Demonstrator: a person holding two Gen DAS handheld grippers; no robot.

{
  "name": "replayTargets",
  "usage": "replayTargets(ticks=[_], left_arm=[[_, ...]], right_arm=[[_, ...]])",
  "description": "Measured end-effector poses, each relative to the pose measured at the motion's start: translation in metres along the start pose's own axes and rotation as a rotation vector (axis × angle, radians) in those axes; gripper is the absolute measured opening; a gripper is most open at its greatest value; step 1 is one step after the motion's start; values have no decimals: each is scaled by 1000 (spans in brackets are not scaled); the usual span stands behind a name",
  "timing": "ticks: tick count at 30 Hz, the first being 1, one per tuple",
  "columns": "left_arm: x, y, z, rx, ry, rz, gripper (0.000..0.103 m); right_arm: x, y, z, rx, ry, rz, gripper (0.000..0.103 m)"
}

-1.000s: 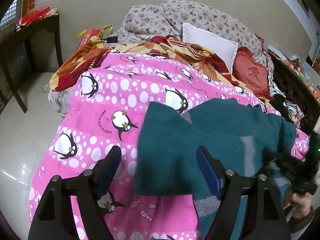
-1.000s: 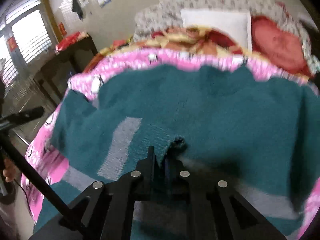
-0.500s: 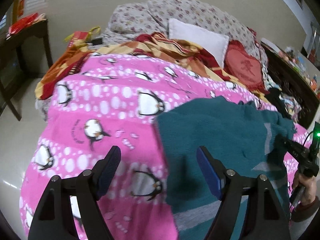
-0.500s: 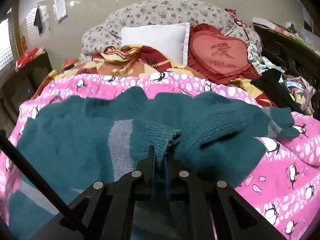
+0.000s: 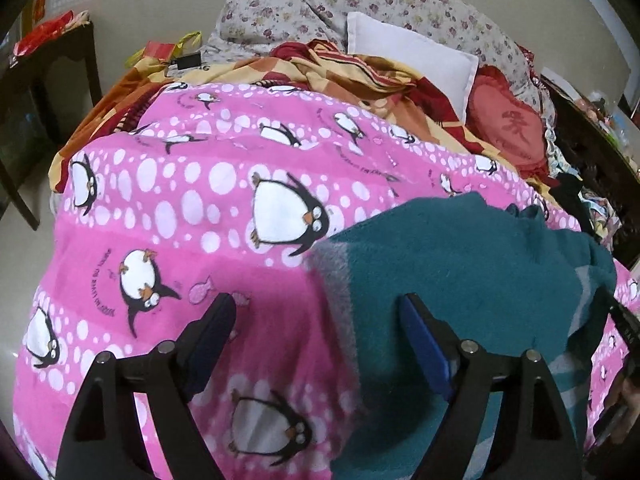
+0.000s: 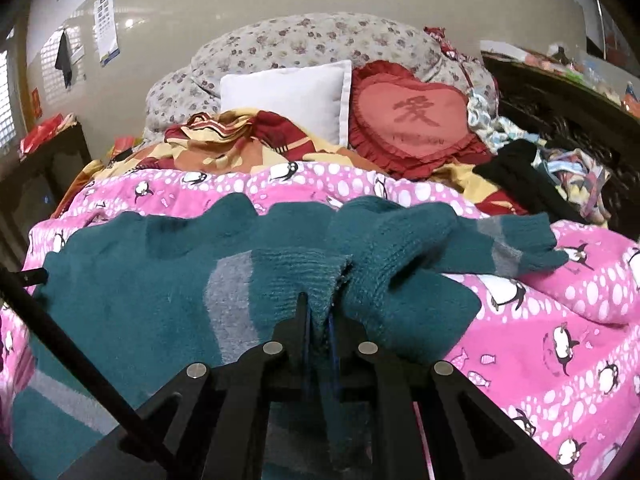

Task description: Fold small clothes

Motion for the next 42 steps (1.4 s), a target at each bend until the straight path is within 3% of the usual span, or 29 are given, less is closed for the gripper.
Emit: replayTargets(ticks=[5, 6, 7, 12, 20, 27, 33, 38, 42], left_arm=[[2, -6, 14, 16, -56, -3, 81], [3, -6, 16, 25, -79, 10, 55], [4, -8, 19, 27, -104, 2, 14], [7, -12, 22, 36, -173, -24, 12], [28, -9, 12, -11, -144, -15, 10], [22, -26, -1, -15, -111, -21, 10], [21, -23, -2, -39, -109, -8, 11], [23, 7, 5, 17, -144, 49, 21], [14, 34, 21, -25, -165, 79, 51]], right_arm=[[0, -4, -8, 12, 27, -14, 7], [0, -4, -9, 17, 27, -17, 7], [0, -4, -9, 22, 27, -20, 7], [1, -3, -13, 50, 32, -32, 7], [10, -1, -29, 153, 16, -47, 7], [-5, -24, -16, 61, 33, -117, 7], [-10, -30, 2, 106, -42, -133, 8], [-1, 1, 1, 96, -56, -62, 14], [5, 23, -12, 92, -22, -16, 14]])
Point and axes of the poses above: each gripper's, at about its wrist camera, not at the fingertips, and y roughly against the way its jaws point, z to its right, x to its top, the point moved 6 cm from there along -y, roughly the way its jaws point
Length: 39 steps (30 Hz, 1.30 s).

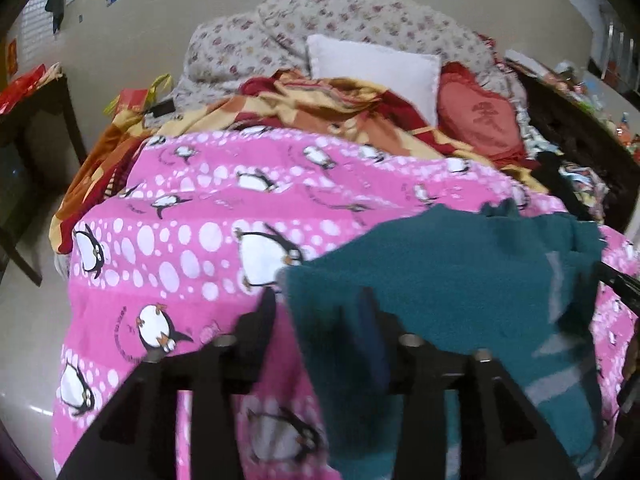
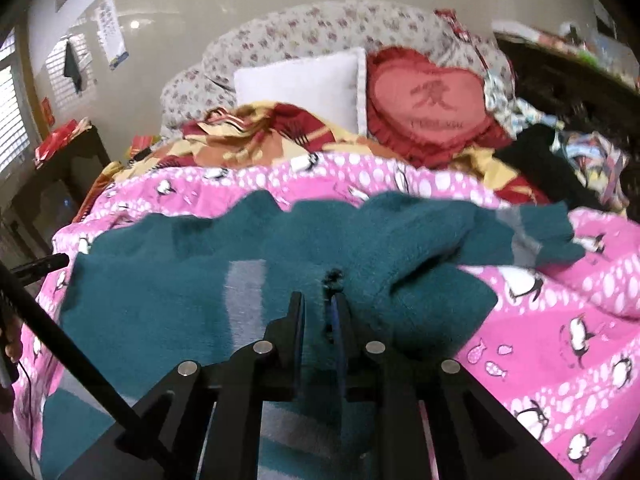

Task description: Fold small clothes

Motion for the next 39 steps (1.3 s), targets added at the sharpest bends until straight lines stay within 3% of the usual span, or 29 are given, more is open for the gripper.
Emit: replayTargets(ticks=[3, 9, 16, 21, 25, 29, 39], left_arm=[[-7, 14, 19, -20, -29, 23, 61], [-33, -5, 41, -1, -31, -27, 62], [-61, -38, 41, 41, -21, -97, 64], [-61, -33, 45, 54, -32, -99, 65], [-49, -19, 52, 28, -19, -69, 65], [-39, -9, 67, -6, -20, -43, 68], [-40, -22, 98, -41, -66, -73, 69]], right_arm=[[1, 4, -17, 36, 26, 4, 14], [-11, -21, -45, 56, 86, -52, 14], [-30, -69, -33, 25, 53, -148, 14], [-24, -49, -20, 99, -3, -121, 15], [-9, -10, 13, 147, -86, -54, 28], [6, 14, 60, 89, -167, -4, 45], [3, 13, 205, -74, -563, 33, 47]])
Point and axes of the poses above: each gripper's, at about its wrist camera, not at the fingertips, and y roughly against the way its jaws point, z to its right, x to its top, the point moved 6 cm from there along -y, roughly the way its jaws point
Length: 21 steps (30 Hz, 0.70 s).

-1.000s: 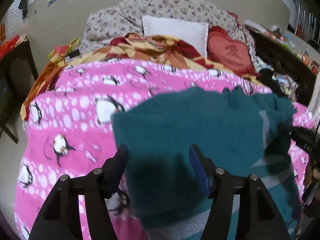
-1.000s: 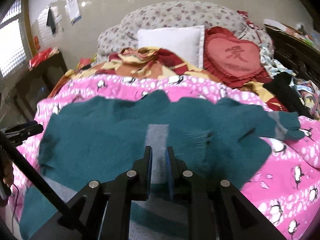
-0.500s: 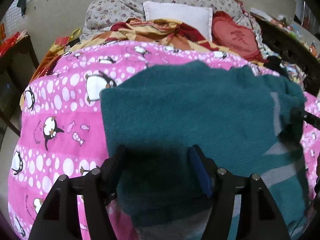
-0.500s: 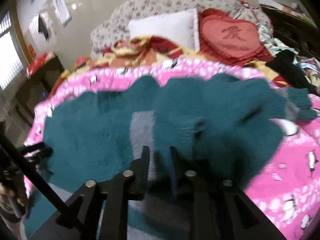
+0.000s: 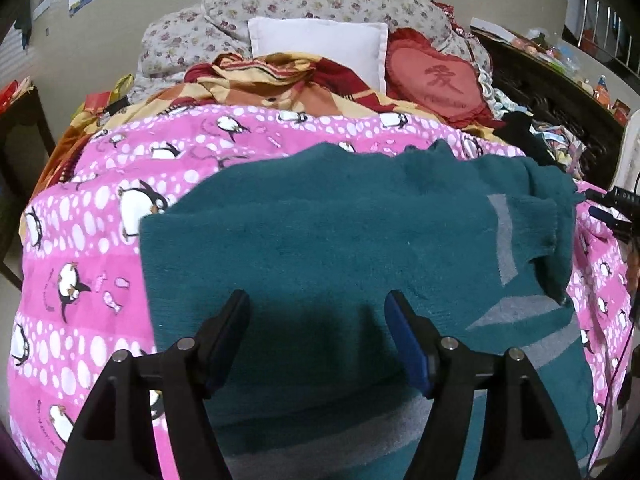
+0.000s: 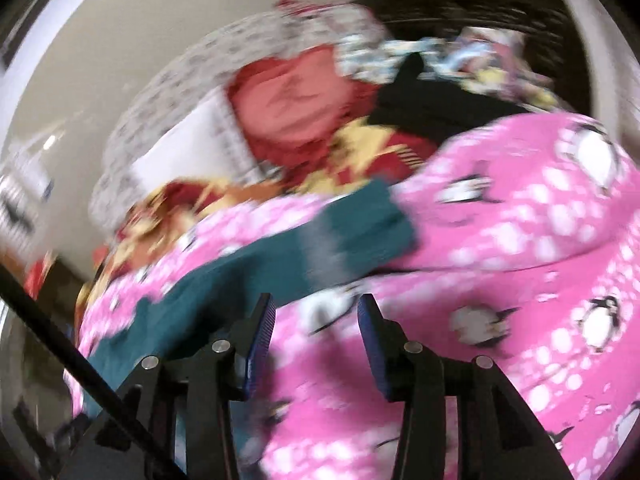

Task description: Fold small clothes

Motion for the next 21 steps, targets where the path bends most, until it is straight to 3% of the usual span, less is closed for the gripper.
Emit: replayTargets(ticks=[4, 9, 10, 11, 12, 14, 16, 21], left_arm=[[-3, -10, -1, -4, 22, -31, 69], [-4, -11, -4, 6, 35, -38, 69], [-5, -10, -5, 7, 36, -40, 69], [-5, -10, -5, 9, 35, -41, 69], [-6, -9, -5, 10, 33, -42, 69], [-5, -7, -5, 13, 26, -41, 69], [-4, -4, -8, 17, 25, -33, 69], [-1, -2, -18, 13, 59, -29, 69]], right_arm=[[11, -14, 18, 30, -132, -5, 52], [12, -40, 17, 64, -215, -27, 52], [13, -46, 15, 84, -224, -23, 49], [14, -50, 13, 101, -219, -22, 29], [13, -51, 12, 101, -209, -18, 19], [15, -41, 11, 115, -186, 29, 11], [22, -25, 11, 120, -161, 80, 11], [60, 59, 18, 57, -77, 298, 9]])
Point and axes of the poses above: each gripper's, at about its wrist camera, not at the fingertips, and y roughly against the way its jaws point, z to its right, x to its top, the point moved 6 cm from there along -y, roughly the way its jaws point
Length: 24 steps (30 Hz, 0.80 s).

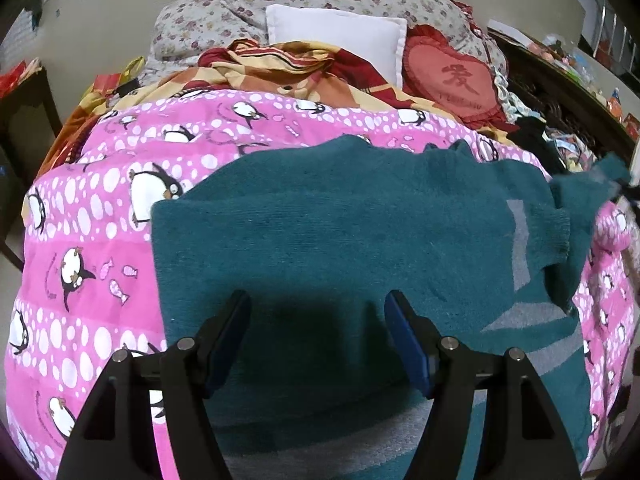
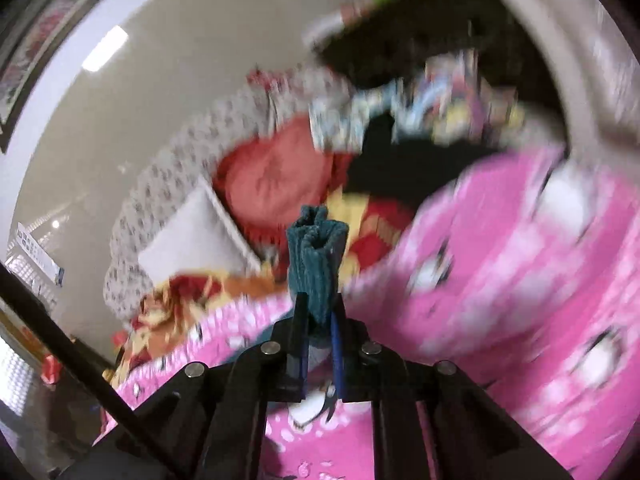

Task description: Fold small clothes

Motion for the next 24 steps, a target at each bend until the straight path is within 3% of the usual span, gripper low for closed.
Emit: replayTargets(ticks=[5, 11, 15, 19, 24], left_arm=[[0, 2, -9, -3, 25, -2, 69], [2, 12, -17, -4, 36, 15, 69], [4, 23, -27, 0, 50, 34, 69], [8, 37, -47, 12, 83, 61, 69], [12, 52, -75, 31, 144, 90, 70]], right_arm=[[58, 70, -13, -56, 95, 194, 9], [74, 111, -63, 68, 149, 221, 9], [46, 125, -127, 228, 240, 164, 9], [1, 129, -217, 370, 411, 90, 9], [-110, 104, -328, 533, 649, -74, 9]])
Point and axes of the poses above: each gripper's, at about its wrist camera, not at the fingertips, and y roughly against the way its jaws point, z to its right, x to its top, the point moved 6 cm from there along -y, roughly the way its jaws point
